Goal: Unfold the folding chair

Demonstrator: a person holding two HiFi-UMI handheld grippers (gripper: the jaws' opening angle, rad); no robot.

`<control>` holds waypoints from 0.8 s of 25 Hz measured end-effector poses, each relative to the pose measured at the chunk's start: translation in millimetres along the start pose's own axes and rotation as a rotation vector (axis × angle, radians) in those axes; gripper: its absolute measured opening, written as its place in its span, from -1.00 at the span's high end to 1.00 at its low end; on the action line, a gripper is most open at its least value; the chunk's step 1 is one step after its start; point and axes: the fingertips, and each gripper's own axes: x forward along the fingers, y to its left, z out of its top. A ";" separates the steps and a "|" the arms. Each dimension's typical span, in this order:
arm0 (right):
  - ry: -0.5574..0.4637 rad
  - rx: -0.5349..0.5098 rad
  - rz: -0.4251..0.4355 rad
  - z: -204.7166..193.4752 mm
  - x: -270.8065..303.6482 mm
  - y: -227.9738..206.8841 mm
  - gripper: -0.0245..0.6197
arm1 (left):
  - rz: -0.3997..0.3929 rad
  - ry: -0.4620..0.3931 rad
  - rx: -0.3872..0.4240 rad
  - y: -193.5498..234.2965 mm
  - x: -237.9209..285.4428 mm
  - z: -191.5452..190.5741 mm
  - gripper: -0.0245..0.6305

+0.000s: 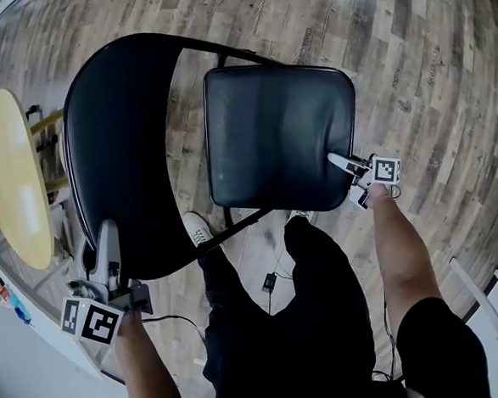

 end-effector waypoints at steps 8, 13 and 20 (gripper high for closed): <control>0.009 0.011 0.067 0.1 2.2 1.2 0.13 | 0.022 -0.004 0.015 1.3 -0.4 -0.2 0.49; 0.000 0.026 0.026 -1.4 0.5 -0.7 0.09 | 0.038 -0.003 0.023 0.6 0.5 -2.2 0.48; 0.034 0.049 -0.162 -6.9 -13.4 -11.3 -0.02 | 0.036 0.001 0.020 0.6 1.2 -2.1 0.48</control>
